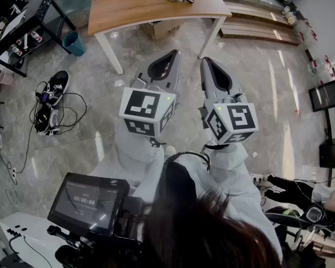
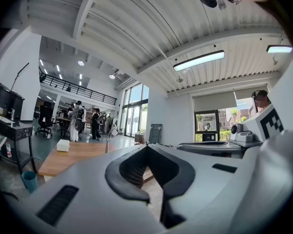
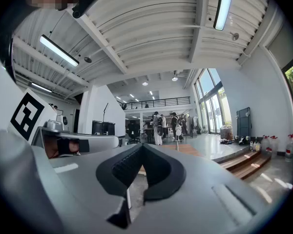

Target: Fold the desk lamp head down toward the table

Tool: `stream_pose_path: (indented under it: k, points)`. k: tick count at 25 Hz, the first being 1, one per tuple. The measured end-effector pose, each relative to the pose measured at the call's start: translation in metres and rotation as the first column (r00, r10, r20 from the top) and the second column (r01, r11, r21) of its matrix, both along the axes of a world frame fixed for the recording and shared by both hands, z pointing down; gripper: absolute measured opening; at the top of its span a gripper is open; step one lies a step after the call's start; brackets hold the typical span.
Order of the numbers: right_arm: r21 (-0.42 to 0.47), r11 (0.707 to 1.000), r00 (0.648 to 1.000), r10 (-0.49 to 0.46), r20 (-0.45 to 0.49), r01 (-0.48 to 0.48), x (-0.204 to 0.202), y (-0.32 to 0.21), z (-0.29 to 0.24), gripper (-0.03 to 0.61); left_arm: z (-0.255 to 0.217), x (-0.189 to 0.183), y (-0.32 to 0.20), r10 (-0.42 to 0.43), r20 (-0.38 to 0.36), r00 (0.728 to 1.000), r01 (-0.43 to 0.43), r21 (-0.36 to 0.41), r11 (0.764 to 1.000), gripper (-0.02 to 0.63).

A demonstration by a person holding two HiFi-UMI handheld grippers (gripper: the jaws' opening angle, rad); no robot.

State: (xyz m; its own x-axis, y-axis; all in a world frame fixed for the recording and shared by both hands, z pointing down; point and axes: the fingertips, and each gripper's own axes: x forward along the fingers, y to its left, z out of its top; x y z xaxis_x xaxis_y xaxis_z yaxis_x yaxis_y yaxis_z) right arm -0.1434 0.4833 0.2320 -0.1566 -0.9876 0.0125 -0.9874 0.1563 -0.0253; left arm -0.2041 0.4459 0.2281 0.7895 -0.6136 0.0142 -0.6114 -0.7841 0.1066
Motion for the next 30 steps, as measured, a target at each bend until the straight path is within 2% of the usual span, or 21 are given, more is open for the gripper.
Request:
stream_pose_path:
  k: [17,23,27,30]
  points:
    - [0.000,1.000,1.000,-0.011,0.018,0.011,0.008,-0.020,0.005,0.002,0.005,0.010,-0.022,-0.003,0.004,1.000,0.003,0.001,1.000,0.000]
    - [-0.019,1.000,1.000,-0.016,0.018,0.016,0.024,-0.029,0.011,0.002,0.012,0.025,-0.032,-0.011,0.009,1.000,0.012,-0.009,1.000,0.000]
    - [-0.020,1.000,0.999,-0.017,0.034,0.018,0.039,-0.049,0.014,0.002,0.014,0.040,-0.053,-0.014,0.025,1.000,0.014,-0.006,1.000,0.001]
    - [-0.016,1.000,0.999,-0.015,0.033,0.016,0.050,-0.082,0.018,0.002,0.019,0.051,-0.088,-0.015,0.023,1.000,0.015,-0.005,1.000,0.002]
